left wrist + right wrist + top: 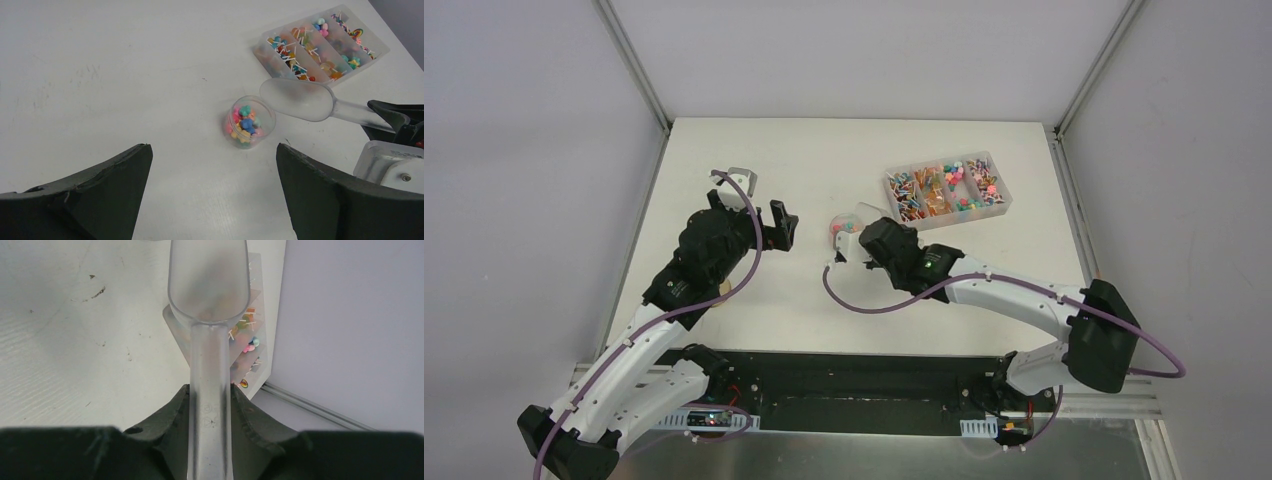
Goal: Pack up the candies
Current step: Place the fake candies in the packing bottle, then adjust the spatula.
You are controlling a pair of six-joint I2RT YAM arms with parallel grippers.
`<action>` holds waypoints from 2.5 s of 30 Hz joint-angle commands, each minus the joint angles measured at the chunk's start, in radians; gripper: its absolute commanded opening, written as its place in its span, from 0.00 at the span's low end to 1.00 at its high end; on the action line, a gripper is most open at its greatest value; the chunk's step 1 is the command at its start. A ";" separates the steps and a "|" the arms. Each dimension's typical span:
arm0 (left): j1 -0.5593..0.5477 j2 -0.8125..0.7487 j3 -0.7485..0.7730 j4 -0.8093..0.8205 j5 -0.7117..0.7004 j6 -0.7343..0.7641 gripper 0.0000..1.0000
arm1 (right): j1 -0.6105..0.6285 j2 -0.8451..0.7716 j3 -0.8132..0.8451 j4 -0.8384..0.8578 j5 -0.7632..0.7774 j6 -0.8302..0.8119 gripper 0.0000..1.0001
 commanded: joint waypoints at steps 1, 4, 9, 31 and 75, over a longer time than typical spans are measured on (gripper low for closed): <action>0.002 -0.007 -0.010 0.031 -0.024 0.001 0.99 | 0.004 -0.066 0.065 -0.014 -0.054 0.037 0.00; 0.002 0.004 -0.012 0.036 -0.001 -0.008 0.99 | 0.004 -0.088 0.084 -0.044 -0.138 0.095 0.00; 0.002 0.072 0.007 0.052 0.104 -0.042 0.95 | -0.001 -0.133 0.097 -0.087 -0.279 0.174 0.00; 0.002 0.333 0.083 0.067 0.429 -0.099 0.70 | -0.147 -0.351 0.111 0.117 -0.794 0.400 0.00; 0.002 0.375 0.105 0.062 0.378 -0.179 0.63 | -0.317 -0.388 0.090 0.142 -1.044 0.524 0.00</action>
